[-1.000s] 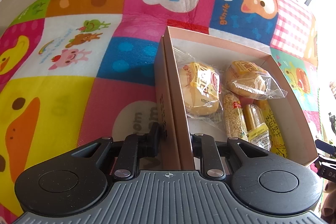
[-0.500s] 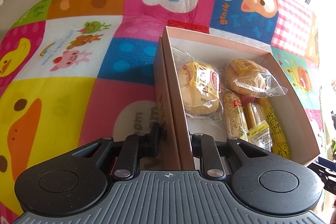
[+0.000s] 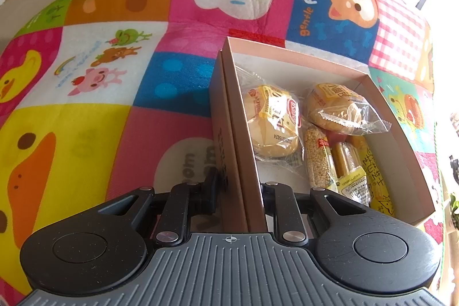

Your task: Organize objects

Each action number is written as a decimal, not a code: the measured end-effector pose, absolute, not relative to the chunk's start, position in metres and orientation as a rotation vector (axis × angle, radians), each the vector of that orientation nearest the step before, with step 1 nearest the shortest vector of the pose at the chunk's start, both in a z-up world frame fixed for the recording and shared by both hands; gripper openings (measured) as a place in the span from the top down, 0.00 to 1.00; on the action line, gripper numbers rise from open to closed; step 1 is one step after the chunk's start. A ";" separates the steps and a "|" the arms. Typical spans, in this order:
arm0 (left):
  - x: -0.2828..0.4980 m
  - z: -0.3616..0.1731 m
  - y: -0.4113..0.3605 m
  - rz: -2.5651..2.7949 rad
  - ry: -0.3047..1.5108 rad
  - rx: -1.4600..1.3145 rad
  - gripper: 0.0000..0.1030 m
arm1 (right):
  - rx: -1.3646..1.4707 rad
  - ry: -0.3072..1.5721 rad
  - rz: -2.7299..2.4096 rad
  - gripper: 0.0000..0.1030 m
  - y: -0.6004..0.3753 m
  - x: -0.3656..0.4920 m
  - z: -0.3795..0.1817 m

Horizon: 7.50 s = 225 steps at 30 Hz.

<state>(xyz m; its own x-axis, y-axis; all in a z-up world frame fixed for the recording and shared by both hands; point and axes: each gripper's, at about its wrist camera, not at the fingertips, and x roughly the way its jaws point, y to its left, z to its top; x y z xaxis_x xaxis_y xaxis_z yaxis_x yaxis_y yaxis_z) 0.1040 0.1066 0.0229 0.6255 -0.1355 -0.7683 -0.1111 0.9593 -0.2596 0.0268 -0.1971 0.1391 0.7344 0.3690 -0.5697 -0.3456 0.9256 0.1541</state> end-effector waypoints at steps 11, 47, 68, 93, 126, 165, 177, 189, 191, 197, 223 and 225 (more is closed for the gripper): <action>0.103 0.021 0.110 -0.029 0.887 -0.319 0.76 | 0.159 0.735 0.552 0.59 -0.099 0.139 0.137; 0.111 0.022 0.103 -0.019 0.902 -0.291 0.79 | 0.295 0.800 0.027 0.25 -0.255 0.155 0.034; 0.110 0.021 0.103 -0.022 0.902 -0.291 0.79 | 0.127 0.903 0.035 0.39 -0.206 0.219 0.018; 0.110 0.022 0.098 -0.004 0.900 -0.272 0.80 | -0.176 0.930 0.221 0.47 -0.226 0.024 0.044; 0.107 0.019 0.100 -0.043 0.874 -0.259 0.79 | -0.106 0.703 0.447 0.28 -0.119 0.100 0.083; 0.004 0.015 0.014 -0.091 0.642 -0.028 0.50 | -0.100 0.721 0.141 0.00 -0.178 0.031 -0.003; 0.003 -0.005 -0.005 -0.027 0.632 0.017 0.45 | -0.019 0.678 0.049 0.00 -0.185 0.018 -0.007; 0.007 -0.005 -0.006 -0.021 0.634 -0.003 0.41 | -0.019 0.683 0.083 0.00 -0.188 0.023 -0.007; 0.007 -0.005 -0.006 -0.021 0.634 -0.003 0.41 | -0.015 0.682 0.074 0.00 -0.187 0.022 -0.008; 0.007 -0.006 -0.007 -0.020 0.634 0.000 0.41 | -0.017 0.680 0.072 0.00 -0.187 0.021 -0.008; 0.007 -0.005 -0.005 -0.023 0.635 -0.009 0.41 | -0.017 0.680 0.072 0.00 -0.187 0.021 -0.008; 0.006 -0.005 -0.005 -0.024 0.635 -0.011 0.41 | -0.017 0.680 0.072 0.00 -0.187 0.021 -0.008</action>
